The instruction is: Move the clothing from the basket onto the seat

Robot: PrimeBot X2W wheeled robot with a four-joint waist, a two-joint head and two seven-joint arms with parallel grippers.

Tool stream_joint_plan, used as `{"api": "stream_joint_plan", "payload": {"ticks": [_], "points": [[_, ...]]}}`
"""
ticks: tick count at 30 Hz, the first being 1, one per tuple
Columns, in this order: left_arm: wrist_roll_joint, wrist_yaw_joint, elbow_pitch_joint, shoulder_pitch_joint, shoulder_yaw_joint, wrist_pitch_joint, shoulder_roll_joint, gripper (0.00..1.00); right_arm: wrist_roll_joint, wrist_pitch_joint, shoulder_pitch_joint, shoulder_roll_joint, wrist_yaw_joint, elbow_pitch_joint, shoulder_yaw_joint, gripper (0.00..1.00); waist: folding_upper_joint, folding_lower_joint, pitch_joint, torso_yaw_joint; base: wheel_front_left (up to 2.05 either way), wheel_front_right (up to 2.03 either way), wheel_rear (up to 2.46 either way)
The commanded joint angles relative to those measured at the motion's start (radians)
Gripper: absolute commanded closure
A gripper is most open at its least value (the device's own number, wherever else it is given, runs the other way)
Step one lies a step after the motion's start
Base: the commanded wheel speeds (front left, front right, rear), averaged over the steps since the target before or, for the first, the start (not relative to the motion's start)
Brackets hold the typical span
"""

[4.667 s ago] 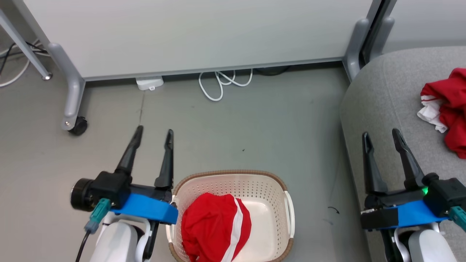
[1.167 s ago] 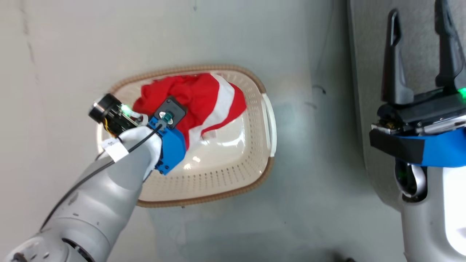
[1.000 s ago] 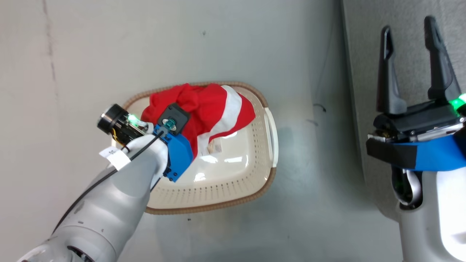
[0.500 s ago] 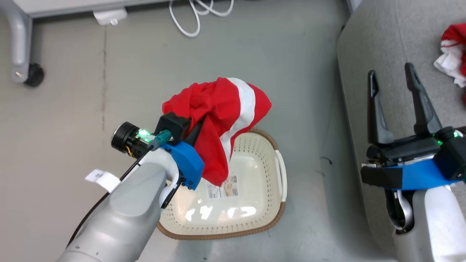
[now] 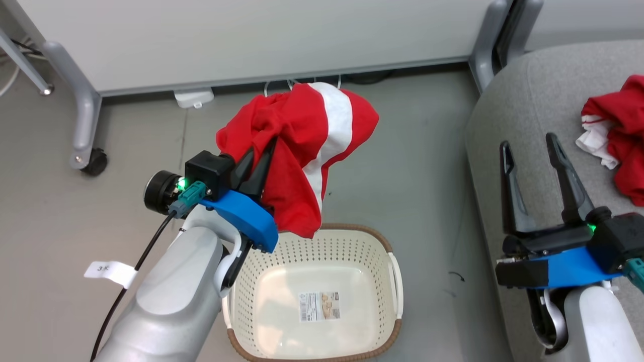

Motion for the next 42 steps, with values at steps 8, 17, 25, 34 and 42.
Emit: {"api": "stream_joint_plan", "payload": {"ticks": [8,17,25,34,42], "points": [[0.03,-0.014,-0.11,0.037,0.063,-0.004,-0.029,1.0,0.022,-0.003,0.052,0.0,0.0,0.01,0.005,0.0,-0.0001,0.0002,-0.068,0.019,0.0,0.0,0.0],[0.038,-0.018,-0.209,0.034,0.05,-0.005,-0.045,1.0,0.038,-0.003,0.079,0.0,0.0,0.02,0.004,0.0,-0.0001,0.0002,-0.095,0.037,0.0,0.0,0.0],[0.041,-0.006,-0.318,0.041,0.026,0.028,-0.04,1.0,0.053,-0.003,0.09,0.0,0.0,0.028,0.008,0.0,-0.0001,0.0002,-0.106,0.051,0.0,0.0,0.0],[0.037,0.011,-0.399,0.062,0.016,0.06,-0.019,1.0,0.061,-0.004,0.094,0.0,0.0,0.032,0.019,0.0,-0.0001,0.0002,-0.103,0.057,0.0,0.0,0.0],[0.033,0.019,-0.411,0.066,0.012,0.067,-0.01,1.0,0.061,-0.003,0.097,0.0,0.0,0.015,0.087,0.0,-0.0001,0.0002,-0.098,0.056,0.0,0.0,0.0]]}}
